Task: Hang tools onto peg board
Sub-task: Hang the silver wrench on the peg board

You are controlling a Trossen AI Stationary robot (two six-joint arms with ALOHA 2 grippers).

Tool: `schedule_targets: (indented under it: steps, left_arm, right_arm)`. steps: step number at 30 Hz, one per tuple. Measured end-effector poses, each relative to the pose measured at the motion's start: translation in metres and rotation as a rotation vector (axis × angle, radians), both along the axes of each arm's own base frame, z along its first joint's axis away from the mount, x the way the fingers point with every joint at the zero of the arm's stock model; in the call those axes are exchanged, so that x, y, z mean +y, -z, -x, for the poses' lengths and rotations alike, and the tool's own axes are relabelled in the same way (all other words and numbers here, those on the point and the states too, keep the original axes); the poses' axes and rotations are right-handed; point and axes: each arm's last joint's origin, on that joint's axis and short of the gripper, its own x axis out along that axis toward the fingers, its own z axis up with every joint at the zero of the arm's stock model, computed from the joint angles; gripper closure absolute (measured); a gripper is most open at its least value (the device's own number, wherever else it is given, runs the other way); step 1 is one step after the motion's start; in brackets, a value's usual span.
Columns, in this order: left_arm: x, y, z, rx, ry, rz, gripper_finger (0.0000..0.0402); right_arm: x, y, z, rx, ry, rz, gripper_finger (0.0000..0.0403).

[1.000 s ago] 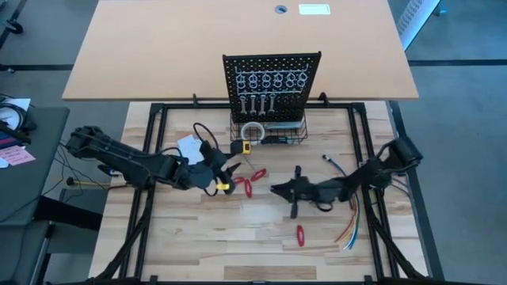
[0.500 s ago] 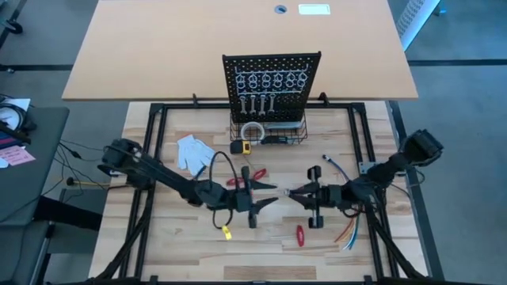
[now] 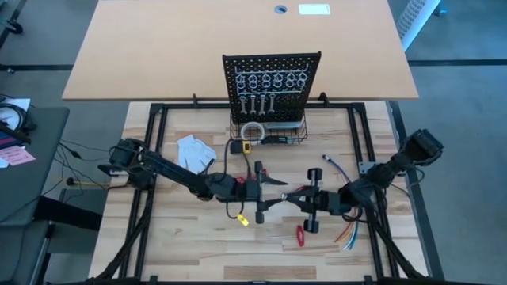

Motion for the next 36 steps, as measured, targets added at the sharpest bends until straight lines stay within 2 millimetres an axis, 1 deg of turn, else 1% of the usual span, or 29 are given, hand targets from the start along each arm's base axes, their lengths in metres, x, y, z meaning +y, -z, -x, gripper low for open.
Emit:
schedule_targets:
  steps: [2,4,8,13,16,20,31,33,36]
  left_arm:
    - [-0.002,0.001,-0.004,0.015,0.007,-0.005,0.0203]
    - [-0.005,0.003,-0.012,0.025,0.025,-0.010,0.0203]
    - [-0.008,0.005,-0.021,0.029,0.022,-0.023,0.0204]
    - [-0.010,0.002,-0.022,0.022,0.025,-0.022,0.0206]
    - [-0.010,0.001,-0.022,0.017,0.026,-0.019,0.0216]
    - [-0.010,0.001,-0.022,0.013,0.028,-0.013,0.0250]
    - [-0.015,0.002,-0.020,0.018,0.040,-0.018,0.0386]
    - [-0.015,0.002,-0.021,0.022,0.040,-0.018,0.0394]
    - [-0.015,0.003,-0.021,0.031,0.040,-0.019,0.0394]
  right_arm:
    - [0.002,-0.002,-0.003,0.015,0.000,0.009,0.0368]
    - [0.003,-0.003,-0.005,0.029,0.000,0.019,0.0368]
    - [0.006,-0.003,-0.005,0.037,-0.006,0.029,0.0368]
    - [0.009,-0.004,-0.003,0.035,-0.012,0.046,0.0368]
    - [0.010,-0.004,-0.003,0.037,-0.013,0.049,0.0368]
    - [0.009,-0.004,-0.003,0.035,-0.012,0.048,0.0367]
    - [0.010,-0.001,-0.004,0.063,-0.010,0.062,0.0368]
    - [0.010,-0.001,-0.005,0.072,-0.010,0.069,0.0369]
    - [0.011,0.000,-0.005,0.079,-0.011,0.073,0.0369]
